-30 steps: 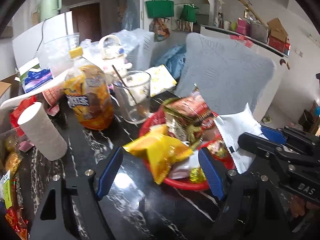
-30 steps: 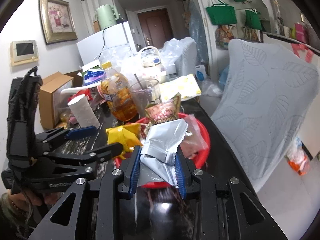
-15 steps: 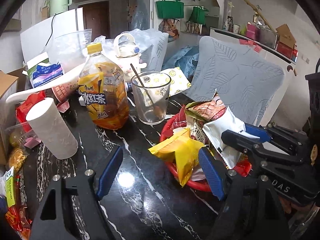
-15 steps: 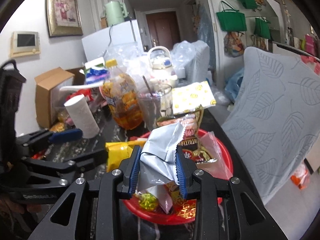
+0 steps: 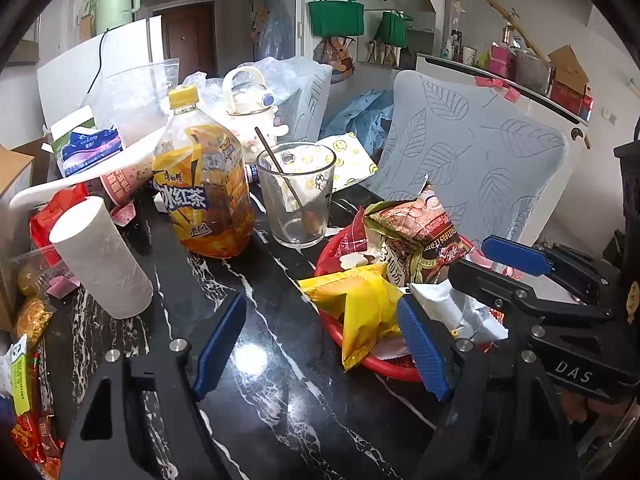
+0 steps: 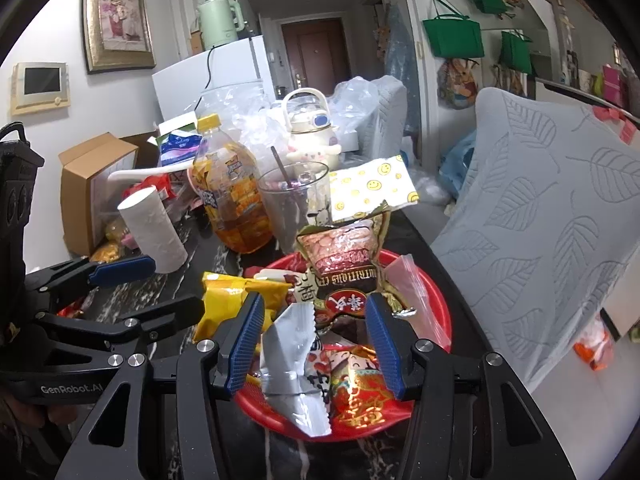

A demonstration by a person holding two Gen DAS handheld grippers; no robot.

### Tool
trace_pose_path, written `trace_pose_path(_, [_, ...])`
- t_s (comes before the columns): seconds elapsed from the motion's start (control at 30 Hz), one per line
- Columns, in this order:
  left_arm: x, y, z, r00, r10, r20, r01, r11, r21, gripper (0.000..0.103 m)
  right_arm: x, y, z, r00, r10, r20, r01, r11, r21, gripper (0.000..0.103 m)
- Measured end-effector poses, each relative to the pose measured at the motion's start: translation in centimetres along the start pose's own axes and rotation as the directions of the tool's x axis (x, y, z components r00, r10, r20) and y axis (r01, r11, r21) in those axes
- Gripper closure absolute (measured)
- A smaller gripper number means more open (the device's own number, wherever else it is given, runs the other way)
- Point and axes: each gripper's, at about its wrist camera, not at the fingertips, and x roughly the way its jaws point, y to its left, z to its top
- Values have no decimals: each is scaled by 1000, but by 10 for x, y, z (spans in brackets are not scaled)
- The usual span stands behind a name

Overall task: Organize snacks
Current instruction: 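Lower both items into the red basket and open both tools, then withdraw both open tools from the basket back over the table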

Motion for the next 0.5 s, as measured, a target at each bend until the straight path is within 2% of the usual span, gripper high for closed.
trace_pose_path(0.2, [-12,-3,2,1000,2,17,-2,1000,7,26,-13,1,1,1000,-9,11,9,1000,-1,51])
trace_pose_path(0.5, [-49,-15,7,996,7,85,-10,999,32,26,-47,7,7,997,-39,62,39,999,-9,51])
